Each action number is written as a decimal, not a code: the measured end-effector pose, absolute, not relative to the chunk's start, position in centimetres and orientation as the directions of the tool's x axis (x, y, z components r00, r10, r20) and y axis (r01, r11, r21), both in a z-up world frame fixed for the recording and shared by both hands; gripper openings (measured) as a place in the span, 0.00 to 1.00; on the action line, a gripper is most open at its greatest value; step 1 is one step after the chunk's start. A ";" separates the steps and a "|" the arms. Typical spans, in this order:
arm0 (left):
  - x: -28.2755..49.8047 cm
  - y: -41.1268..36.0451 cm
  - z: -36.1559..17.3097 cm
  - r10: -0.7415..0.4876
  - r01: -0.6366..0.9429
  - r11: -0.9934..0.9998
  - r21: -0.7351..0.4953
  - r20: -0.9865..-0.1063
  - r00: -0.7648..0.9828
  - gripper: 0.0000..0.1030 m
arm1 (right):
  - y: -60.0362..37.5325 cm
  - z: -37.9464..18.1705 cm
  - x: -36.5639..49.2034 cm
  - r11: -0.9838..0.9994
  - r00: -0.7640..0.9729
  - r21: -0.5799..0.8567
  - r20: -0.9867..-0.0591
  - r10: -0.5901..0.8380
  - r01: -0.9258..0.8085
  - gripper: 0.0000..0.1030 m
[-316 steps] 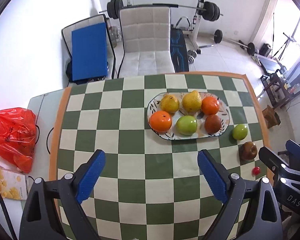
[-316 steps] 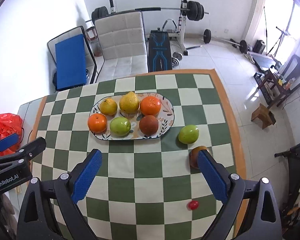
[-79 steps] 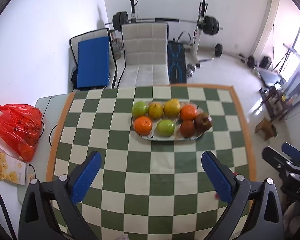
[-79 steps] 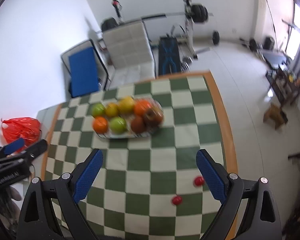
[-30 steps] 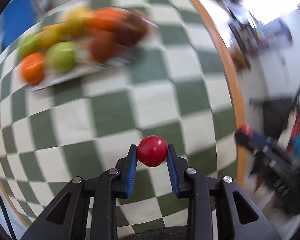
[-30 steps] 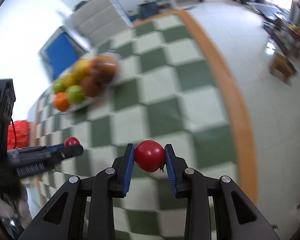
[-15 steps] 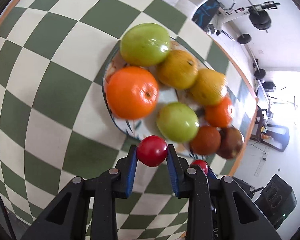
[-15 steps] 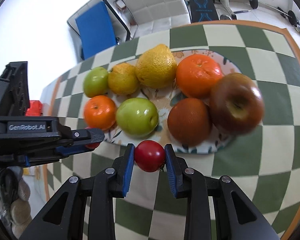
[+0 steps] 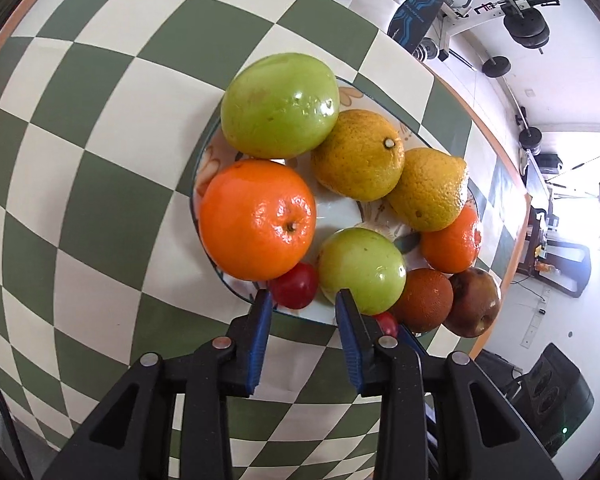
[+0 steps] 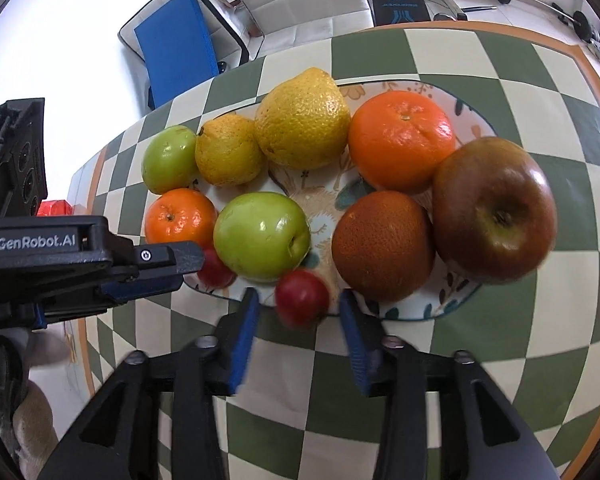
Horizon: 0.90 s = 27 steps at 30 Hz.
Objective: Organize fruits
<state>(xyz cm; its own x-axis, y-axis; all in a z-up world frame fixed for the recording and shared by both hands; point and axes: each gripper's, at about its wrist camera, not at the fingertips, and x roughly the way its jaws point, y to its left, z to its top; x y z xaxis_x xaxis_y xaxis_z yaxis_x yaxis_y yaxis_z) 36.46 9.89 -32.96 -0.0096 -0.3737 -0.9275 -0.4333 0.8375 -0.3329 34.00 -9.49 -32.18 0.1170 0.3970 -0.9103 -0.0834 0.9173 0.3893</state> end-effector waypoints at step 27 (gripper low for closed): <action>27.6 6.9 -21.9 0.072 -0.181 0.983 0.025 -0.965 0.254 0.97 | -15.6 -18.5 26.4 0.997 0.398 0.059 -0.914 0.076 -0.053 0.96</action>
